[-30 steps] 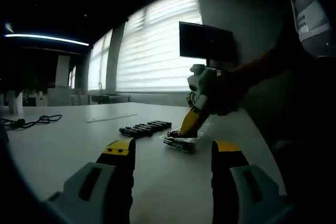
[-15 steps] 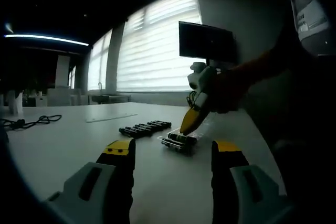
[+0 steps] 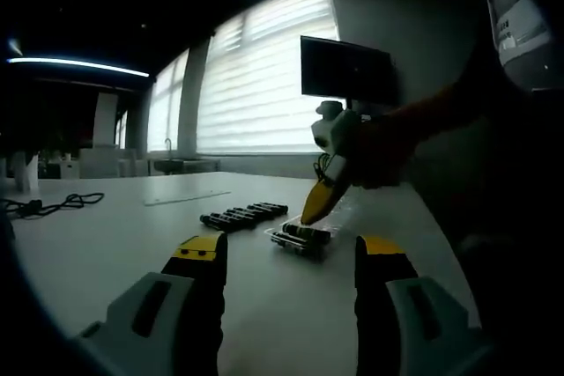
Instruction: Grip medicine bottles put into box
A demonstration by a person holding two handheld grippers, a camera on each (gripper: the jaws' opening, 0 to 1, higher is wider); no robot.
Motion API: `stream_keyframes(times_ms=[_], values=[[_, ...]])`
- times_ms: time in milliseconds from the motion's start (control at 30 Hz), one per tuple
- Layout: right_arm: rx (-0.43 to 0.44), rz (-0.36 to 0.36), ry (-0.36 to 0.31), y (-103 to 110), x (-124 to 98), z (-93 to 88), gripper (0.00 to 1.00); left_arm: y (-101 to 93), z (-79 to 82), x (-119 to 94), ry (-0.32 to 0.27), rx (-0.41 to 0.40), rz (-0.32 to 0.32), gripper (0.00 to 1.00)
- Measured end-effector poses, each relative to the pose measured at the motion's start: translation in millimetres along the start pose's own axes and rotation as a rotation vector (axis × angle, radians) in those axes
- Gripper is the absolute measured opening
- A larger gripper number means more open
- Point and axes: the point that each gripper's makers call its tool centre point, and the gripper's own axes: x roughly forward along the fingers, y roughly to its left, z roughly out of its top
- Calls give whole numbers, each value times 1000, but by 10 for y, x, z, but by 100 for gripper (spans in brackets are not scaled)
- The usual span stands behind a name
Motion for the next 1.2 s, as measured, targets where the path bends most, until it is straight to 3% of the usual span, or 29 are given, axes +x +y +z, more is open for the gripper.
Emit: stream_keyframes(times_ms=[467, 600, 633, 667, 733, 767, 800, 833, 867, 933, 1100, 1133, 1200], values=[[-8, 14, -5, 6, -4, -23, 0, 5, -2, 1, 0, -6, 0, 51], [-57, -29, 7, -28, 16, -38, 0, 10, 0, 1, -2, -11, 1, 51], [-62, -40, 17, -78, 2, -80, 0, 11, 1, 0, -2, -13, 1, 51], [-5, -33, 59, -82, 0, -157, 0, 13, 2, 0, -2, -13, 2, 51], [-84, -54, 110, -207, 68, -304, 0, 11, 3, -1, -3, -10, 2, 51], [26, 29, 79, -47, 92, -286, 0, 10, 2, -2, -3, -9, 2, 51], [18, -21, 99, -205, 87, -270, 0, 11, 1, -3, -2, -8, 2, 51], [-18, -32, 81, -226, 83, -212, 0, 12, 2, -3, -3, -11, 2, 51], [-45, -39, 53, -167, 107, -193, 0, 15, 3, -3, -3, -12, 2, 51], [-15, -23, 66, -127, 97, -165, 0, 15, 2, -1, -3, -15, 1, 51], [-79, -43, 28, -68, 18, -205, 0, 14, 2, -3, -3, -13, 1, 51], [-28, -2, 70, -43, -43, -189, 0, 17, 2, -4, -3, -14, 2, 51], [-41, -13, 57, -80, -95, -175, 0, 17, 0, -4, -2, -12, 3, 51]])
